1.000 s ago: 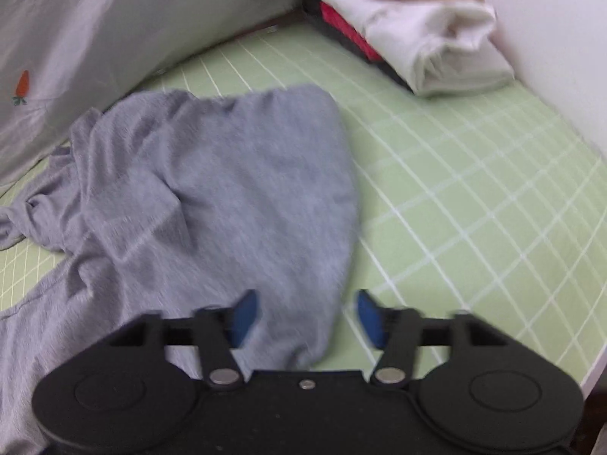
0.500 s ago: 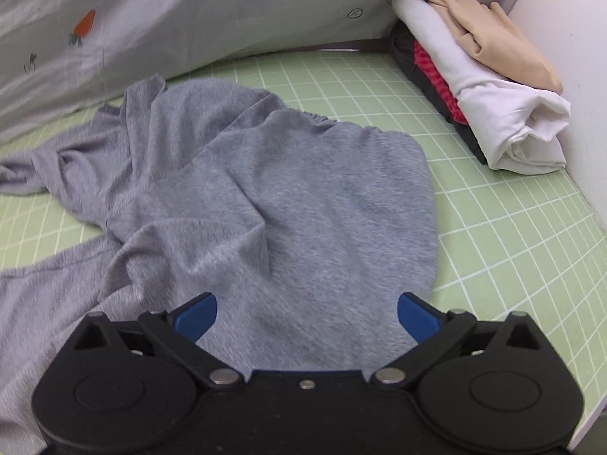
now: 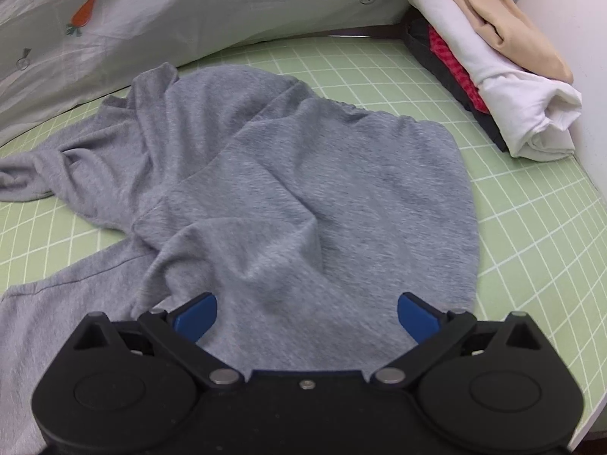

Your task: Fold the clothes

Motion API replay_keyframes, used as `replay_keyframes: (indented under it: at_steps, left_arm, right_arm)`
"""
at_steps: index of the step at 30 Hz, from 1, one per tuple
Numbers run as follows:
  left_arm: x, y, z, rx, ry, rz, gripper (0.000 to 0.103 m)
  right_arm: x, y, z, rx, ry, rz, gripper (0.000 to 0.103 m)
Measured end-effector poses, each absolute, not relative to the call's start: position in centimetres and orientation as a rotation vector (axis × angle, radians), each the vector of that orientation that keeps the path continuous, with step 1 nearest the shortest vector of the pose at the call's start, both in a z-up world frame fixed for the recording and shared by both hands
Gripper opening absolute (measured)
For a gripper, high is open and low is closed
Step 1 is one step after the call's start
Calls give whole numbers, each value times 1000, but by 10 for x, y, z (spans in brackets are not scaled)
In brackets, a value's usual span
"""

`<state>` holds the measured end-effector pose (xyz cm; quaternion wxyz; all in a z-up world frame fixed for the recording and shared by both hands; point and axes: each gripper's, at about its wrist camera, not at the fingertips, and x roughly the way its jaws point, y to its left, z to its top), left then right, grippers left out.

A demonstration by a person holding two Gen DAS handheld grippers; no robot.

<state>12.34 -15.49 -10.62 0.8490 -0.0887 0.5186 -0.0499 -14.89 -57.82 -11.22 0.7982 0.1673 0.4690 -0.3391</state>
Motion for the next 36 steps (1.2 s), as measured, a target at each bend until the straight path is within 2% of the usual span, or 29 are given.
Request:
replay_keyframes:
  at_steps: [8,13,15,17,18,20,24,29,36]
  left_arm:
    - [75,-49,-69,-306,963,183,3]
    - [38,10,-84,-421,1031,336,5]
    - [25,19,-91,-435,1061,364,11]
    - [14,20,-90,-435,1063,348,38]
    - [11,18,-89,-430,1057,330,44]
    - [2,11,-83,-412,1032,297,64]
    - [-5,-15,-67,-357,983,188,71]
    - [-18,-65,-40,-301,910,66,85]
    - [-41,-143,-20,-269,877,-21,90]
  right_arm:
    - [-169,-553,-98,324,977,-704,103]
    - [-188,-542,-93,338,966,-706,103]
    - [-195,-536,-92,349,959,-698,103]
    - [-201,-530,-91,359,951,-687,103]
    - [-204,-526,-91,362,945,-682,103]
    - [-210,-517,-89,370,930,-671,103]
    - [-228,-511,-79,401,855,-652,103]
    - [-249,-535,-69,474,741,-673,103]
    - [-278,-598,-75,572,701,-702,103]
